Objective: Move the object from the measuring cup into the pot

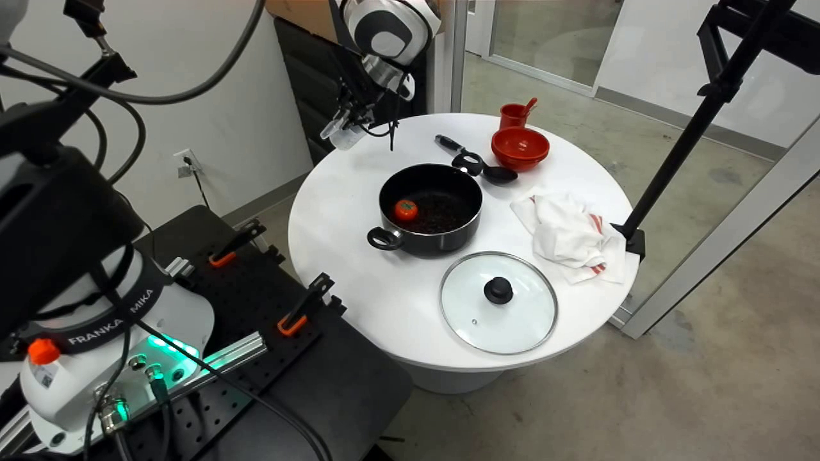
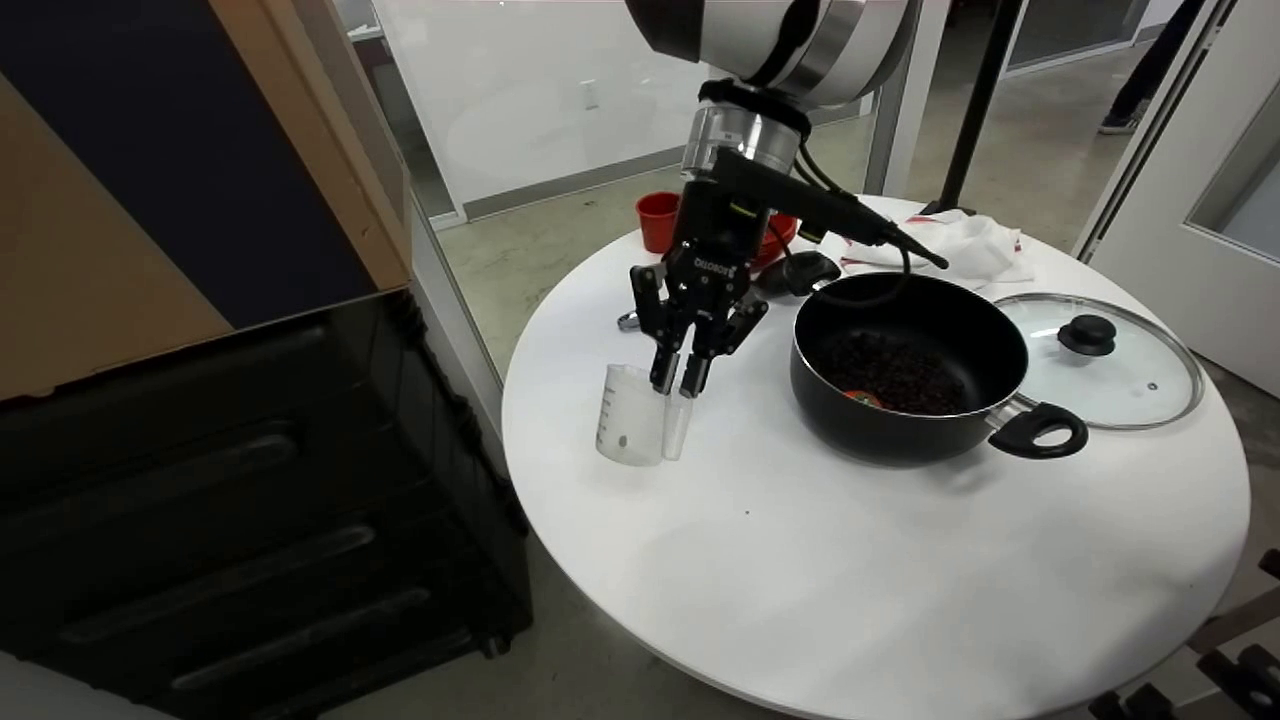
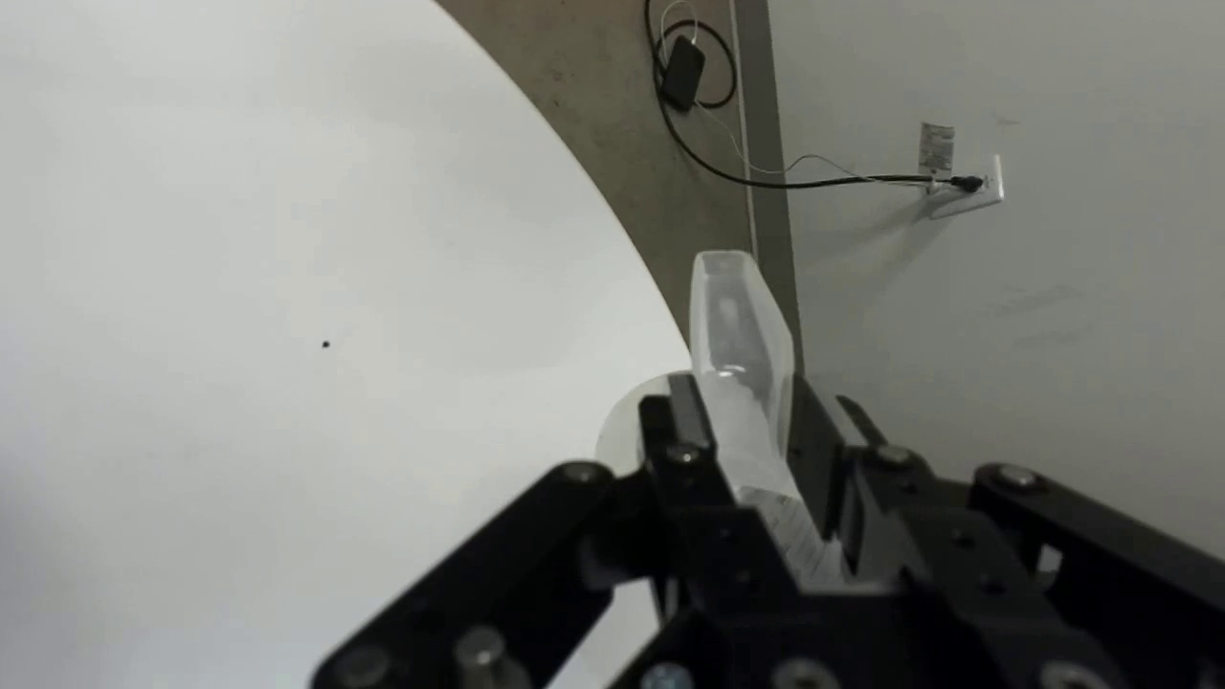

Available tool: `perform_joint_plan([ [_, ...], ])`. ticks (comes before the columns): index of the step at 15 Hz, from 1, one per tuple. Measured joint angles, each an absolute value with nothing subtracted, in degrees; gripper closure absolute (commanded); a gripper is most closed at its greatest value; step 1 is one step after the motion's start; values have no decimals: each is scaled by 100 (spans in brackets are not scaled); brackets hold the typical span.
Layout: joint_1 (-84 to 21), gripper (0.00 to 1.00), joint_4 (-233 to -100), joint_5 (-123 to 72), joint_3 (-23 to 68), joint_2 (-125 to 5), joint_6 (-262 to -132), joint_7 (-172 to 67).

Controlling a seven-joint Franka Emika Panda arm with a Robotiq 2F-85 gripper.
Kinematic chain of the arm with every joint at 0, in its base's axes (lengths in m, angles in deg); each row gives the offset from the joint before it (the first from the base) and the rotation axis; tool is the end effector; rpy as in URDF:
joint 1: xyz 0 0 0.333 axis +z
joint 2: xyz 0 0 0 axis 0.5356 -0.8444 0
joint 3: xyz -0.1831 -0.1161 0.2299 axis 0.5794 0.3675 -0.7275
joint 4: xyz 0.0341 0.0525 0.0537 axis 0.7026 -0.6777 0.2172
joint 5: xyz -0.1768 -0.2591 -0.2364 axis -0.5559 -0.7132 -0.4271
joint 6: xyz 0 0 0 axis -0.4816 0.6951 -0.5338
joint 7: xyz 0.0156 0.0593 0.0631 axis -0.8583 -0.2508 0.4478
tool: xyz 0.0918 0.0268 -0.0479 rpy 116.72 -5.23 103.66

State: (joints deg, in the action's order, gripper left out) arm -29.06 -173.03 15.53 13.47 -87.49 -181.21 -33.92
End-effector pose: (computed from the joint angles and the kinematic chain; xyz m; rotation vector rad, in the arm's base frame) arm 0.6117 0.1187 0.1211 -2.5138 0.1065 0.5012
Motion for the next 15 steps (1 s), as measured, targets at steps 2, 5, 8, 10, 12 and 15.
perform_joint_plan([
  [2,-2912,93,-17347,1373,1302,-8785,-18403,-3155],
  [5,-2911,93,-17421,921,1255,-8837,-18977,-3001],
  [8,-2919,93,-17515,471,1178,-8841,-19533,-2960],
  [10,-2925,93,-17583,205,1128,-8841,-19835,-2960],
  [12,-2944,93,-17657,-40,1092,-8842,-20083,-2960],
  [15,-2974,93,-17777,-457,1106,-8877,-20555,-2963],
])
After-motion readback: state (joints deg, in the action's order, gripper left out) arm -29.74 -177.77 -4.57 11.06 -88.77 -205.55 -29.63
